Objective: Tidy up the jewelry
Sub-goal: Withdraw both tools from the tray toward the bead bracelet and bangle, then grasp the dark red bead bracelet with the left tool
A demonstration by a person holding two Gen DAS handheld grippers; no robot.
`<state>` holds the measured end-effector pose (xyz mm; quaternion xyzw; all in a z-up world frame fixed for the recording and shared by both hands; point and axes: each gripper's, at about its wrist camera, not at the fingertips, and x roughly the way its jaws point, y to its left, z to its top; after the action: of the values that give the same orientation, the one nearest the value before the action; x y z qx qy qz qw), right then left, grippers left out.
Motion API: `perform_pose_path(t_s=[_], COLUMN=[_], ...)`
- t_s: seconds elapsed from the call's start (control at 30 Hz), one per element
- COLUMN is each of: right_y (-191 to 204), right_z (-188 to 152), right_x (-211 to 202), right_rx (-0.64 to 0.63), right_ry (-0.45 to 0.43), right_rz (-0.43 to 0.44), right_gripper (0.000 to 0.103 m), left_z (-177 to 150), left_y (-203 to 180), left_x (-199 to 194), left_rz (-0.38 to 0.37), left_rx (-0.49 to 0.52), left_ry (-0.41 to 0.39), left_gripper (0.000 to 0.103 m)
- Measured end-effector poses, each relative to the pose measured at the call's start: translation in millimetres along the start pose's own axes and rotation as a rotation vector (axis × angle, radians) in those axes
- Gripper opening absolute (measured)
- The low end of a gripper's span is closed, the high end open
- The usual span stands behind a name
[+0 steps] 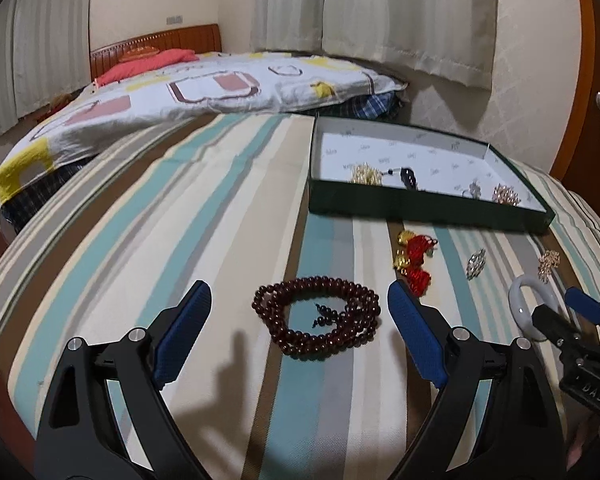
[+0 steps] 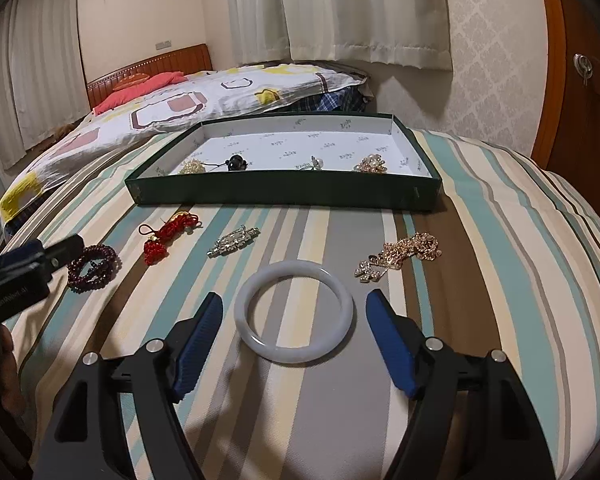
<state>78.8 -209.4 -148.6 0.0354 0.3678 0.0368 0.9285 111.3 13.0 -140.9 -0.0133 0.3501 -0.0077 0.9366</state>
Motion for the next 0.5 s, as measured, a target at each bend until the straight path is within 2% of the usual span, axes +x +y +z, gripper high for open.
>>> perform_pose_path(t_s=[0.27,0.43,0.5], right_y=[-1.2,-1.9,-1.5], right_z=[0.0,-1.3,-1.7], right_x=[0.6,2.3,3.6], right_rx=[0.003,0.005,0.008], right_ry=[0.002,0.011,0.018], right_rz=[0.002,0.002,0.003], right_gripper=[0.072,0.072,0.072], left_z=[2.0,2.6,1.0], left_y=[-4.6,-2.5,0.7], left_x=[16.5,29.9,32.0], left_rz=[0.0,-0.004,-0.012], left_rx=[0.012,0.003,-0.012], left_ry=[0.05,0.131,0.149], left_gripper=[0.09,0.09,0.081])
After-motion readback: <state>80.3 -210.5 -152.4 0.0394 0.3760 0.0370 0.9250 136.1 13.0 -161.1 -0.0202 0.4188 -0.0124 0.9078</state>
